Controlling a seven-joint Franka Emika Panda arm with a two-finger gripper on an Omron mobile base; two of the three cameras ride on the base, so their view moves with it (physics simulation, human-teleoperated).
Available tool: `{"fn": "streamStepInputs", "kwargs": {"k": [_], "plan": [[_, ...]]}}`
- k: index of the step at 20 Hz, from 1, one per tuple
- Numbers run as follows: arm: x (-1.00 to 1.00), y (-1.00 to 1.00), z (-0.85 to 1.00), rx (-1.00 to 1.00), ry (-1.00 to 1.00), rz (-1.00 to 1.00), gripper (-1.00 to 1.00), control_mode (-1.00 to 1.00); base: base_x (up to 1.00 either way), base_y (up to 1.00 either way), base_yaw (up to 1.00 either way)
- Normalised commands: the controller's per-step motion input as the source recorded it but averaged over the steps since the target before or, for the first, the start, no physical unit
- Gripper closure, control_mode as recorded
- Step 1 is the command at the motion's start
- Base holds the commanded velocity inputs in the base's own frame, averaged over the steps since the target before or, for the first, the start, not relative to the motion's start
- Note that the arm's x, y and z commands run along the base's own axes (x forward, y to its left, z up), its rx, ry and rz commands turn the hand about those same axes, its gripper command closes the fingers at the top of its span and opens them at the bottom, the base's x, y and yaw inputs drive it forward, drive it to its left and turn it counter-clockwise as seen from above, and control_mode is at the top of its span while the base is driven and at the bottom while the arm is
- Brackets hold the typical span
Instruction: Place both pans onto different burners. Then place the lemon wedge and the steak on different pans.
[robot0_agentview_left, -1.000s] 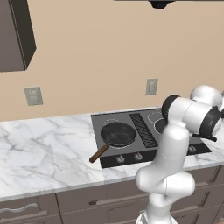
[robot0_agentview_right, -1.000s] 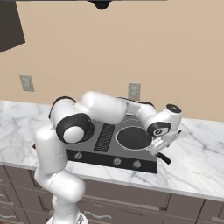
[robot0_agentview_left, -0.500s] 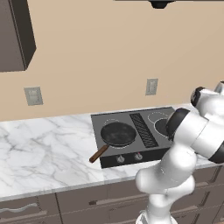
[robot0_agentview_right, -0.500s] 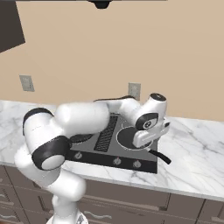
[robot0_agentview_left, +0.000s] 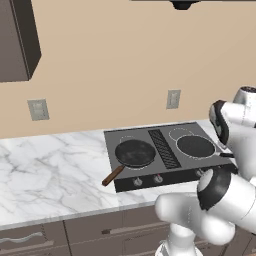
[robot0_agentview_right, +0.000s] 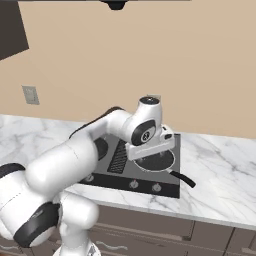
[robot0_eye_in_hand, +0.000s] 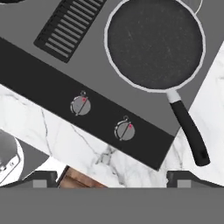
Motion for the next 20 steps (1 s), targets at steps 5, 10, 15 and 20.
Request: {"fn": "streamStepInputs", "kwargs": {"k": [5, 10, 15, 20], "plan": [[-0.11, 0.23, 0.54, 0.03, 0.00, -0.24, -1.00, -1.00, 0.00, 0.00, 0.00], [-0.15, 0.25, 0.38, 0.06, 0.00, -0.28, -1.00, -1.00, 0.00, 0.00, 0.00], [-0.29, 0.31, 0.11, 0.09, 0.00, -0.25, -1.00, -1.00, 0.00, 0.00, 0.00], [-0.22, 0.25, 0.10, 0.07, 0.00, -0.23, -1.00, -1.00, 0.00, 0.00, 0.00]]}}
